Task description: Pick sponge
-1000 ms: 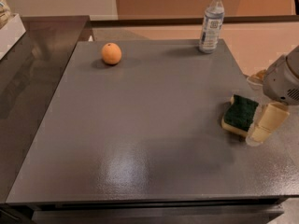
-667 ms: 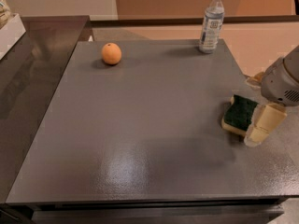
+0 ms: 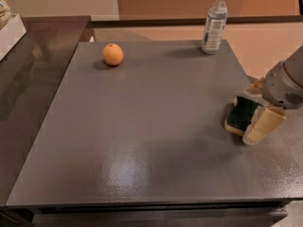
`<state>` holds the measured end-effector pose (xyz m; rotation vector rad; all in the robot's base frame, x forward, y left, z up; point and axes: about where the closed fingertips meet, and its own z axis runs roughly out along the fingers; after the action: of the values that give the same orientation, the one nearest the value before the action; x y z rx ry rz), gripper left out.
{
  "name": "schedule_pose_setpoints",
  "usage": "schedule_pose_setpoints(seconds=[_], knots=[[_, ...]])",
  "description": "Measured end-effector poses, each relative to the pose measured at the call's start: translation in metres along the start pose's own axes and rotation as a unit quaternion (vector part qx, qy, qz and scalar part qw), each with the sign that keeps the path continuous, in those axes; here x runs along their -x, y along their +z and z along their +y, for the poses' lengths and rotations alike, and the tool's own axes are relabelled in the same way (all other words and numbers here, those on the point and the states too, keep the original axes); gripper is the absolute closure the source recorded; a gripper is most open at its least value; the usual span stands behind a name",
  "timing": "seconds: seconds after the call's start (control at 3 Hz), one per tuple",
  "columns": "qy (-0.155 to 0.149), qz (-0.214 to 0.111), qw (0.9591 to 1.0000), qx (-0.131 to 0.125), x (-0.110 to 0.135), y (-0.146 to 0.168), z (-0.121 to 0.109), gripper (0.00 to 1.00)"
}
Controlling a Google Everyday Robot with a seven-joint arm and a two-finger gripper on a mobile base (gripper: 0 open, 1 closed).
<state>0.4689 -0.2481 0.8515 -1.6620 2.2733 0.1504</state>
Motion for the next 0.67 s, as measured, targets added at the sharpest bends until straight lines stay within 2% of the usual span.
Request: schedule_pose_setpoints(seconds=[0.67], knots=[[0.001, 0.002, 1.0000, 0.005, -0.0024, 0.0036, 0.0008, 0.64]])
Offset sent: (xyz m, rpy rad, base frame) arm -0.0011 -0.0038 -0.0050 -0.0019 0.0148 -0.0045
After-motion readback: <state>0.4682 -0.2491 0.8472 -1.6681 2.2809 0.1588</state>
